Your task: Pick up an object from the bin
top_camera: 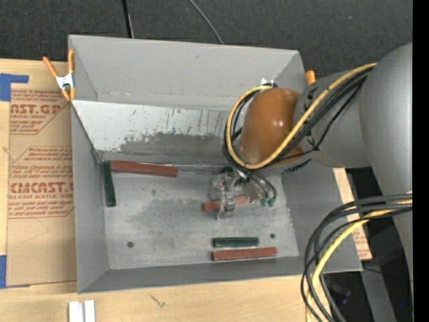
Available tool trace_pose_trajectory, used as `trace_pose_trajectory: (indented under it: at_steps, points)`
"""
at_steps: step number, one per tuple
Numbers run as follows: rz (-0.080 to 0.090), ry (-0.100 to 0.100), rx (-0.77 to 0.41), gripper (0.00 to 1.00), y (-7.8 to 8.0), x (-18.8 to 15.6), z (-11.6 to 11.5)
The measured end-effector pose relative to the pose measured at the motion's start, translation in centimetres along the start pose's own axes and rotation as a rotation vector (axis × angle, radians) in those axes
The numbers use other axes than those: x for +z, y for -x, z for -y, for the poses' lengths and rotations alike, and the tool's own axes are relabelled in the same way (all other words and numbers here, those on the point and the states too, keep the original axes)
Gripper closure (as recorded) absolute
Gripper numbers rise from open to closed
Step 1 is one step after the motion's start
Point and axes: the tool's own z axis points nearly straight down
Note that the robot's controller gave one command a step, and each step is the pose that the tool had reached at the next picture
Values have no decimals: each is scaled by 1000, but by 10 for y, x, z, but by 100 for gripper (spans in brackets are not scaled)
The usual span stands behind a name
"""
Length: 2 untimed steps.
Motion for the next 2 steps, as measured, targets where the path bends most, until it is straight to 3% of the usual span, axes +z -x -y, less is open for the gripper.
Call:
trace_pose_trajectory:
  at_steps: [1,2]
  points:
    - [0,0,0,100,0,0,0]
    - [10,-2,35,100,-9,-202,1]
